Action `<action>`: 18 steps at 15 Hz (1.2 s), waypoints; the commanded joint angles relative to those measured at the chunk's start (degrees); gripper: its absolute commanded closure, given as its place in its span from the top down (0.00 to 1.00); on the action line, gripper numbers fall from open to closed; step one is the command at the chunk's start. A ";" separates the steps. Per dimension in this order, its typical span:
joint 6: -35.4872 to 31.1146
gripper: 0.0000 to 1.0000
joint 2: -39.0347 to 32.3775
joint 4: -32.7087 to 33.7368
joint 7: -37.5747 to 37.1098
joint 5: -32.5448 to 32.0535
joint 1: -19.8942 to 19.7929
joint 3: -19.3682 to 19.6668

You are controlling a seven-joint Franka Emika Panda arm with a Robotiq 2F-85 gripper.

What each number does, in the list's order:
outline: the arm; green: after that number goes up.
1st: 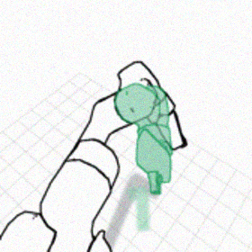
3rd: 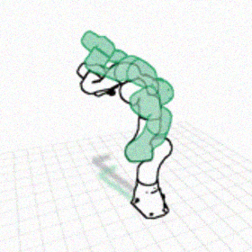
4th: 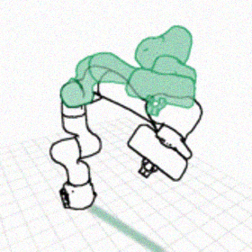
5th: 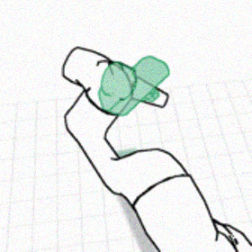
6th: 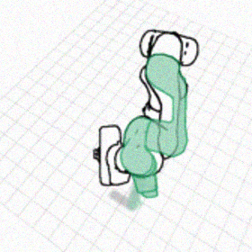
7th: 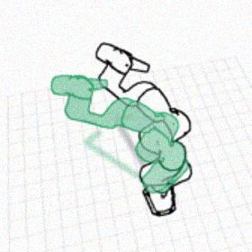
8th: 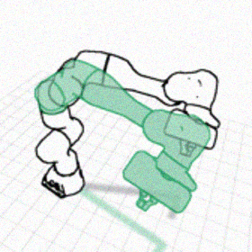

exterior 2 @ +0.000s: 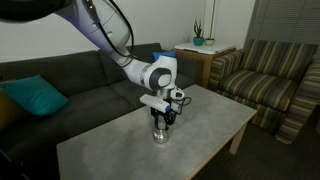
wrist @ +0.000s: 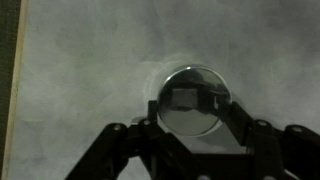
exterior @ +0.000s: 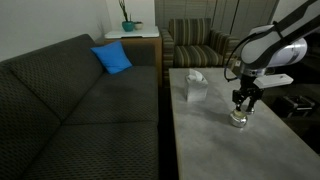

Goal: Put the silver lid on the silver bottle

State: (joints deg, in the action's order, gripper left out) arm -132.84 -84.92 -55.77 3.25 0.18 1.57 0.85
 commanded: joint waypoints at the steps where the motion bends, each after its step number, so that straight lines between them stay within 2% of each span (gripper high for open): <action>1: -0.70 0.44 0.00 0.10 -1.01 -0.58 -0.03 -0.26; 9: 0.60 0.44 0.43 0.43 0.27 2.43 -2.20 -4.43; 12: 2.13 0.44 0.43 0.56 -1.24 2.45 -1.25 -3.81; 13: 0.52 0.44 0.43 0.47 -1.09 1.91 -0.92 -3.28; 14: 0.54 0.69 0.42 0.46 -1.12 1.89 -0.85 -3.29; 17: 0.51 0.69 0.43 0.47 -1.12 1.88 -0.73 -3.29; 18: 0.51 0.44 0.43 0.47 -1.12 1.88 -0.73 -3.29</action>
State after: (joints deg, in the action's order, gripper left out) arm -132.49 -84.49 -55.46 2.13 2.02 0.81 -2.47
